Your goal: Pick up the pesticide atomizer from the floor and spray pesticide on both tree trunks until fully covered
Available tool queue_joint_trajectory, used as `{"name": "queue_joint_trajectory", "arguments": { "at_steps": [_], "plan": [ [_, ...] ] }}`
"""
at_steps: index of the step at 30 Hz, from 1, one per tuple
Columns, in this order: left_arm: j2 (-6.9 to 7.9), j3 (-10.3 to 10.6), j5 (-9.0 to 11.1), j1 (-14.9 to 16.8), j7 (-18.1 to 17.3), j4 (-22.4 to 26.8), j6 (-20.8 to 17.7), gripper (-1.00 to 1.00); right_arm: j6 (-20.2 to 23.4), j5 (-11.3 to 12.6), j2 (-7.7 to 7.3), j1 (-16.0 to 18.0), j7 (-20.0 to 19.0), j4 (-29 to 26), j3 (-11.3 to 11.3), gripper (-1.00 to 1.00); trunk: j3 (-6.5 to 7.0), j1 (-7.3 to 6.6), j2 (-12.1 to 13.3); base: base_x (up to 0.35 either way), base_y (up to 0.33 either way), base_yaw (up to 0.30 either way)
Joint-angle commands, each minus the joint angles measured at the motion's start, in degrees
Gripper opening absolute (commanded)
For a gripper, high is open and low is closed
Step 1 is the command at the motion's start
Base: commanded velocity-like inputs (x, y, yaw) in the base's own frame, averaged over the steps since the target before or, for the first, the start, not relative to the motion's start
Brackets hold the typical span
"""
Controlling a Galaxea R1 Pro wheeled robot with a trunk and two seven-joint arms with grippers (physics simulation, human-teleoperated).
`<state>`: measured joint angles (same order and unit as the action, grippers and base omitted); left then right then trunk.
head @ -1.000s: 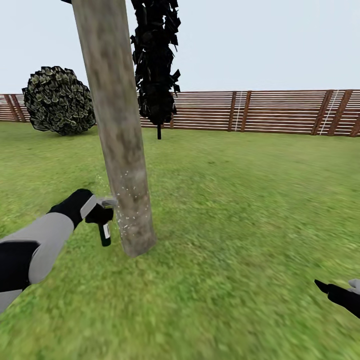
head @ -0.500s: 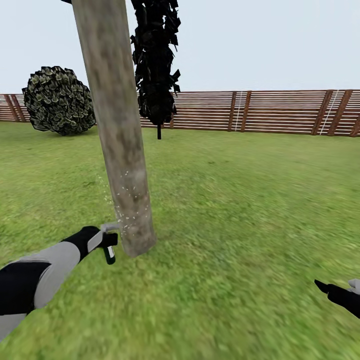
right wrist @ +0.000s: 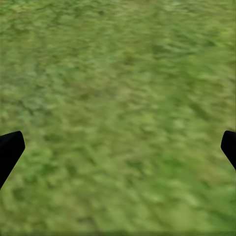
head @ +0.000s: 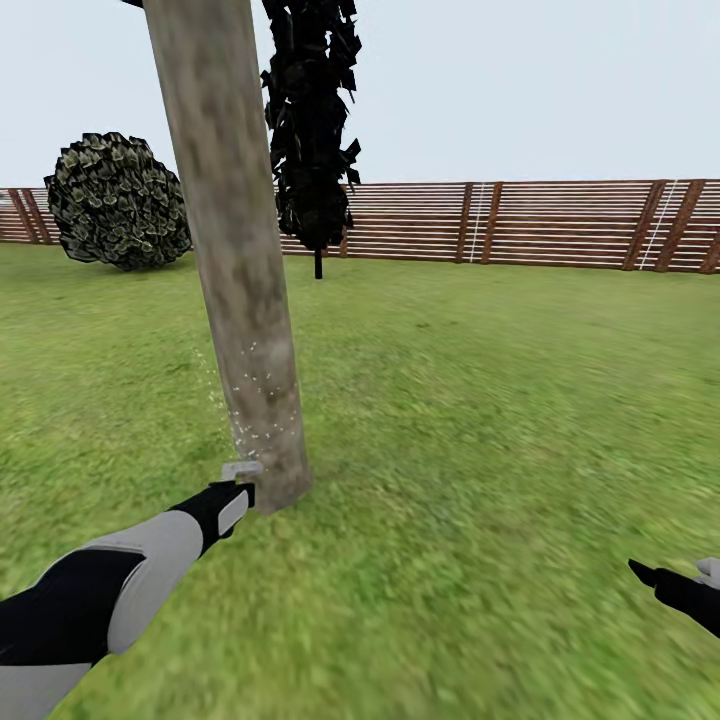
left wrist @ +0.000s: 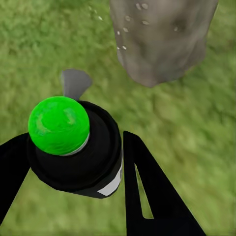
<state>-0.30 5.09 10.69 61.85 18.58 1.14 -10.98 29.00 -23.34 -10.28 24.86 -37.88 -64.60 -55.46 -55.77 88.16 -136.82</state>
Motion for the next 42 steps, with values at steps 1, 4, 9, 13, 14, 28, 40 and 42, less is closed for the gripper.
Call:
{"name": "queue_joint_trajectory", "arguments": {
  "at_steps": [1, 4, 9, 13, 14, 28, 40, 42],
  "plan": [
    [-0.04, 0.10, -0.05, -0.37, -0.59, 0.01, 0.04, -1.00, 0.00, 0.01, 0.00, 0.01, 0.00, 0.00, 0.00, 1.00, 0.00, 0.00, 0.00, 0.000, 0.000, 0.005],
    [-0.42, 0.10, -0.06, -1.17, -4.37, 0.06, 0.08, -1.00, 0.07, -0.03, 0.00, 0.01, 0.00, 0.00, 0.07, 1.00, -0.07, 0.00, 0.00, 0.000, 0.000, 0.128],
    [-0.49, 0.08, -0.05, -1.29, -7.44, 0.09, 0.00, -1.00, 0.08, -0.03, 0.00, 0.01, 0.00, 0.00, 0.09, 1.00, -0.27, 0.00, 0.00, 0.000, -0.157, 0.198],
    [-0.73, 0.05, 0.85, -1.30, -7.58, 0.09, 0.00, -1.00, 0.04, -0.03, 0.00, 0.01, 0.05, 0.00, 0.01, 1.00, -0.32, 0.00, 0.00, 0.009, -0.303, 0.040],
    [-0.92, 0.03, 1.75, -1.30, -7.59, 0.09, 0.00, -1.00, 0.02, -0.04, 0.00, 0.01, 0.09, 0.00, 0.01, 1.00, -0.32, 0.00, 0.00, 0.042, -0.320, 0.006],
    [-1.95, 0.06, 4.34, -1.30, -7.60, 0.09, -0.05, -1.00, 0.00, 0.05, -0.07, 0.01, 0.08, -0.04, -0.01, 1.00, -0.32, 0.00, 0.00, 0.004, -0.328, 0.001],
    [-2.07, 0.08, 6.56, -1.30, -7.51, 0.09, -0.11, -1.00, 0.09, 0.05, 0.00, 0.01, 0.00, -0.18, 0.05, 1.00, -0.70, 0.00, 0.00, 0.000, -0.329, 0.195],
    [-2.06, 0.05, 7.31, -1.30, -7.51, 0.09, -0.10, -1.00, 0.09, 0.05, 0.00, 0.01, 0.00, -0.18, 0.03, 1.00, -0.77, 0.00, 0.00, 0.000, -0.329, 0.263]
  ]
}}
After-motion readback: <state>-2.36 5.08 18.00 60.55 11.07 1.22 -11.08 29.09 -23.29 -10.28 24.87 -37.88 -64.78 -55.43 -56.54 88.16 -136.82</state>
